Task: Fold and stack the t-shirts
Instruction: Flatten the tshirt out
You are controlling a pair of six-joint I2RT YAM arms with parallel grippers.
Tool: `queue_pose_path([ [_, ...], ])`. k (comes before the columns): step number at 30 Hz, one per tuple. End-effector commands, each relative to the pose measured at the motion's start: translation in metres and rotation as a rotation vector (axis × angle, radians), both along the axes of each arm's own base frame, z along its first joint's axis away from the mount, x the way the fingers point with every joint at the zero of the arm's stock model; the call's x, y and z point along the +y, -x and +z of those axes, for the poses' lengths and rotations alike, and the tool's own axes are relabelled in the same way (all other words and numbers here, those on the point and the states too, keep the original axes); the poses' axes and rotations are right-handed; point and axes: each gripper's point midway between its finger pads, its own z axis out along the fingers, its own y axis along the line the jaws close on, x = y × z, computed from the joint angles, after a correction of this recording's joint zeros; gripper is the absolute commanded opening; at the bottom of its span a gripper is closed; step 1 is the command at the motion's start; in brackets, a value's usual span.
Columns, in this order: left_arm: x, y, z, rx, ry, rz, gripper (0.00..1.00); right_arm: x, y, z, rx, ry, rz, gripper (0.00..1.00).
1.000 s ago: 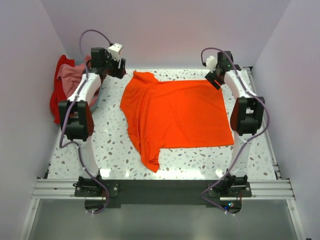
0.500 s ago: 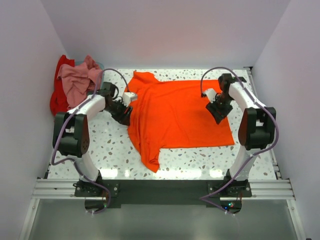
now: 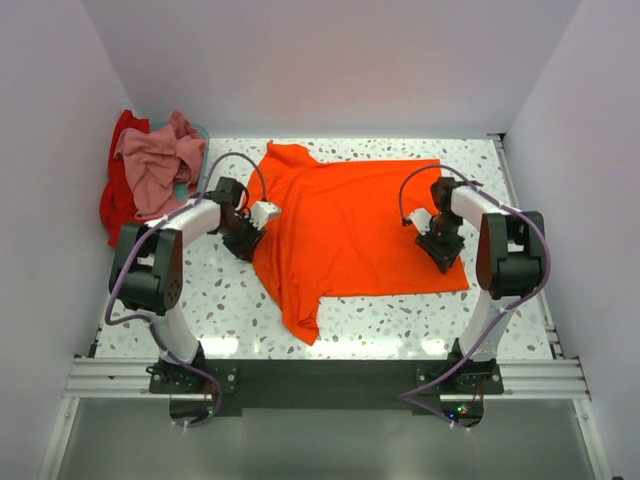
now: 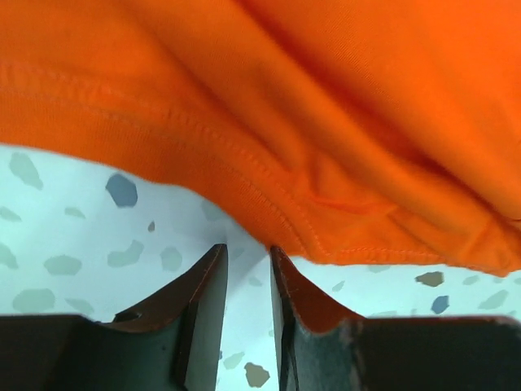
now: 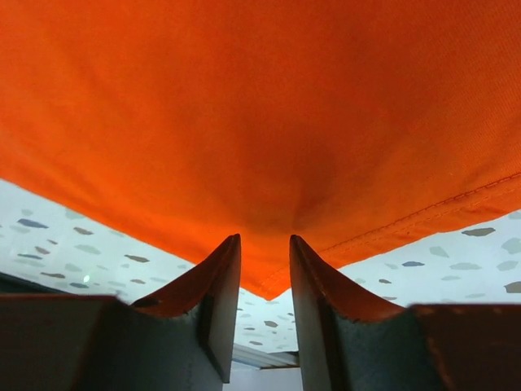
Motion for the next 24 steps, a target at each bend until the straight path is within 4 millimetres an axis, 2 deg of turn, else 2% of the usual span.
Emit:
queue_pose_path([
  [1, 0.025, 0.001, -0.005, -0.039, -0.143, -0.017, 0.3, -0.011, -0.009, -0.006, -0.047, 0.062, 0.012, 0.33],
  [8, 0.063, 0.024, -0.008, -0.02, -0.296, 0.027, 0.24, -0.016, 0.0, -0.005, -0.048, 0.084, 0.026, 0.24],
  [9, 0.059, 0.023, -0.004, -0.025, -0.256, 0.032, 0.23, -0.016, 0.001, -0.003, -0.054, 0.083, 0.032, 0.24],
  [11, 0.049, 0.015, 0.019, -0.083, -0.183, 0.041, 0.24, -0.015, 0.0, 0.001, -0.066, 0.074, 0.028, 0.24],
  [12, 0.03, 0.014, 0.029, -0.088, -0.081, 0.017, 0.26, -0.014, 0.0, 0.002, -0.064, 0.069, 0.029, 0.2],
  [14, 0.01, 0.007, 0.05, -0.13, -0.003, 0.001, 0.27, -0.01, 0.001, 0.007, -0.063, 0.047, 0.02, 0.19],
  [16, -0.014, 0.007, 0.06, -0.123, 0.083, -0.036, 0.3, -0.007, 0.001, 0.011, -0.064, 0.03, 0.014, 0.19],
  [18, -0.031, 0.005, 0.062, -0.129, 0.126, -0.065, 0.32, -0.007, -0.001, 0.015, -0.077, 0.028, 0.011, 0.18],
  [20, -0.041, 0.001, 0.051, -0.114, 0.121, -0.071, 0.32, -0.006, -0.001, 0.02, -0.078, 0.023, 0.013, 0.19],
  [24, -0.039, -0.007, 0.027, -0.091, 0.075, -0.048, 0.32, -0.009, -0.001, 0.021, -0.076, 0.043, 0.019, 0.18],
])
